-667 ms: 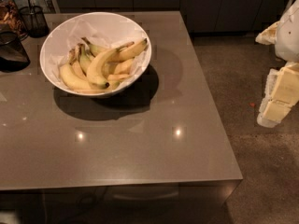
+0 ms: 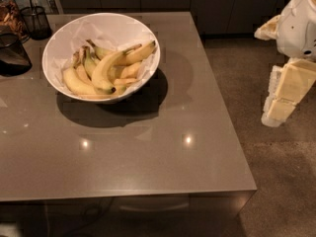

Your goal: Pick banana from white bowl

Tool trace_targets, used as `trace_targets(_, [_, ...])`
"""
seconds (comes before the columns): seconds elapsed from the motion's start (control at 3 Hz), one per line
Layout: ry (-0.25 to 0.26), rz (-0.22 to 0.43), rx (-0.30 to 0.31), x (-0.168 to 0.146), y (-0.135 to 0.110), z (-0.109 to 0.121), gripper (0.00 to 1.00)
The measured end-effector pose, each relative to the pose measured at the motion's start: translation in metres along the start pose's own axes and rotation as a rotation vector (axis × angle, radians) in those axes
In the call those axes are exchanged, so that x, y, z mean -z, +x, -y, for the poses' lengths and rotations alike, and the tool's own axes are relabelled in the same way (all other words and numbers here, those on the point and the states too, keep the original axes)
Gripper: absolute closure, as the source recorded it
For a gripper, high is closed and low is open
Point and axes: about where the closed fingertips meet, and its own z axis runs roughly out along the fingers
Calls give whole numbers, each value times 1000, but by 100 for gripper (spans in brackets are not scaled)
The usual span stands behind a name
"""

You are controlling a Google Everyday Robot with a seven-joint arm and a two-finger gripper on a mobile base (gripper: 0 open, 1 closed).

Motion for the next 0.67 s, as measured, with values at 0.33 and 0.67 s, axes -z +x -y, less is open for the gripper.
trace_targets(0.33, [-22, 20, 130, -2, -33, 13, 0])
trace_targets(0.67, [-34, 31, 237, -1, -61, 23, 0])
